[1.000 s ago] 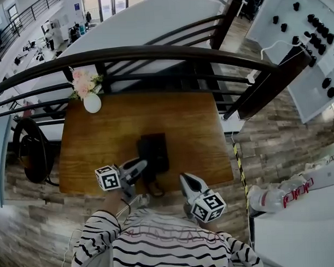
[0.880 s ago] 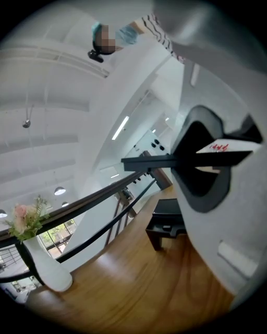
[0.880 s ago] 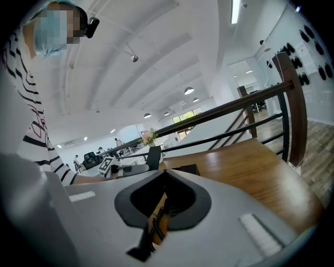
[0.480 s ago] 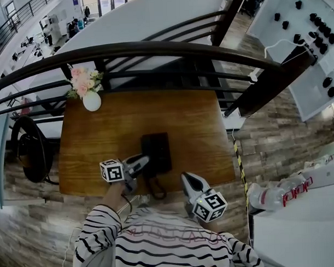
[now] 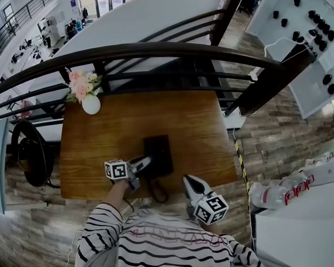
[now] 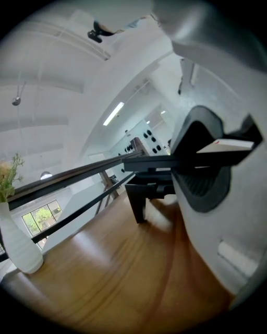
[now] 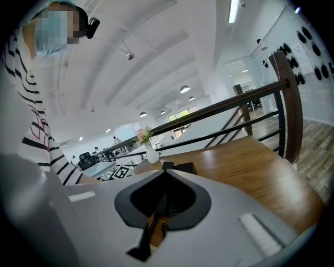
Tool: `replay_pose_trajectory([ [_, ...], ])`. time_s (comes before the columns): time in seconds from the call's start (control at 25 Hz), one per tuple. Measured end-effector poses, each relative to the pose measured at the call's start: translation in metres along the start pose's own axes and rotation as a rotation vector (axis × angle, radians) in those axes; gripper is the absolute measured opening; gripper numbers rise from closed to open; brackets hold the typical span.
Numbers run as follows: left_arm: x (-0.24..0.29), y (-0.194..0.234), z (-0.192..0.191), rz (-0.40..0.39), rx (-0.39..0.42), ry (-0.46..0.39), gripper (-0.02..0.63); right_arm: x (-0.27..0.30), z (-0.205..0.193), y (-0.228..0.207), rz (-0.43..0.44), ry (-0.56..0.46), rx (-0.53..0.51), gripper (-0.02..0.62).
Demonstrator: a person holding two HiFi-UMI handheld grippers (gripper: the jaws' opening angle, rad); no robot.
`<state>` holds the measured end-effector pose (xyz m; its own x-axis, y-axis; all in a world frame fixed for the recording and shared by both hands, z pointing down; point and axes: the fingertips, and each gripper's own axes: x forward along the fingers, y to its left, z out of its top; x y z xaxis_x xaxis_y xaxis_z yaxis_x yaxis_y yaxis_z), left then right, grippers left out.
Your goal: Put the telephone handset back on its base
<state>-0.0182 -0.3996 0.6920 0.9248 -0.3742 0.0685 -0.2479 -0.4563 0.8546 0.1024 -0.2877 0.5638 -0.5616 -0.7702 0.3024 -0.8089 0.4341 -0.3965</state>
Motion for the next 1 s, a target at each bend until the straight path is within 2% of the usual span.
replay_pose_trajectory([
  [0.12,0.0,0.012,-0.002,0.011,-0.016,-0.008,0.072,-0.002,0.0,-0.003,-0.013,-0.004,0.004,0.0],
  [0.52,0.006,0.009,0.003,-0.006,-0.077,-0.026,0.072,-0.003,0.001,-0.005,-0.03,-0.004,0.019,0.0],
  [0.84,0.01,0.017,0.003,-0.014,-0.082,-0.029,0.072,0.002,-0.003,-0.005,-0.032,-0.002,0.024,0.0],
  [1.0,0.01,0.021,0.001,0.007,-0.08,-0.03,0.072,0.002,-0.002,-0.004,-0.033,0.0,0.025,0.0],
])
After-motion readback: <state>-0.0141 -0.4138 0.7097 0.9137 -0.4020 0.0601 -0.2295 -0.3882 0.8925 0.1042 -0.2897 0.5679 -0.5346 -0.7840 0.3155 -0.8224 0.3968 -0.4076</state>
